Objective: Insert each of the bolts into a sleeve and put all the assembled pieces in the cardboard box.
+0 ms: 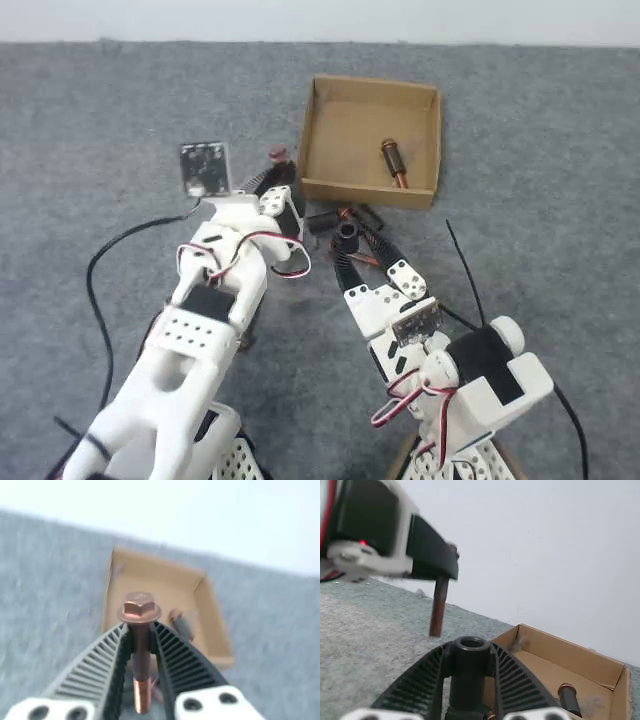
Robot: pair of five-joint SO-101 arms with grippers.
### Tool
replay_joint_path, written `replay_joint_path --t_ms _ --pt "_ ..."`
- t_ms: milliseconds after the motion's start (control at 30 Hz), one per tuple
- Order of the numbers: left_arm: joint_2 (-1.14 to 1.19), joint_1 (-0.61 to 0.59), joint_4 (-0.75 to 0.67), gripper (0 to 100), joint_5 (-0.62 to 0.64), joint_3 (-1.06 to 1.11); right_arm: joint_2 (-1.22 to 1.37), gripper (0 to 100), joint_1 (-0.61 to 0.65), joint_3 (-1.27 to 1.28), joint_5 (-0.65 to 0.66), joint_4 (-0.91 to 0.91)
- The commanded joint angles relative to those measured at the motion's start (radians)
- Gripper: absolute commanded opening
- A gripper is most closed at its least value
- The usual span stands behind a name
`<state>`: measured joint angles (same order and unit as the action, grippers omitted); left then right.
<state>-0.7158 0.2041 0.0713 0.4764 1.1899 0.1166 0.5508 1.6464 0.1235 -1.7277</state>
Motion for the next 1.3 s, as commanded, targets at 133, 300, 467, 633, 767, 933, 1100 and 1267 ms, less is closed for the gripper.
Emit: replay_joint_path --t_ms 133,300,467,633,767,933,1100,1267 --pt "-0.181 0.040 -0.120 1 -0.009 0.021 0.018 0.7 0.008 0.014 0.002 -0.024" --pt "-0.210 0.129 -0.061 1 -0.009 0.031 0.018 0.7 0.019 0.015 0.002 -0.024" --pt "-0.227 0.153 -0.058 1 -0.009 0.054 0.018 0.7 0.022 0.015 0.002 -0.024" --pt "-0.250 0.149 -0.058 1 -0.009 0.081 0.018 0.7 0.022 0.015 0.002 -0.024" --pt "-0.295 0.167 -0.058 1 -0.009 0.107 0.018 0.7 0.022 0.015 0.003 -0.022" --pt "-0.354 0.176 -0.058 1 -0.009 0.143 0.018 0.7 0.022 0.015 0.003 -0.019" --pt "-0.394 0.183 0.017 1 -0.009 0.151 0.018 0.7 0.022 0.011 0.003 0.015" --pt "-0.459 0.230 0.075 1 -0.020 0.153 0.018 0.7 0.022 0.011 0.003 0.018"
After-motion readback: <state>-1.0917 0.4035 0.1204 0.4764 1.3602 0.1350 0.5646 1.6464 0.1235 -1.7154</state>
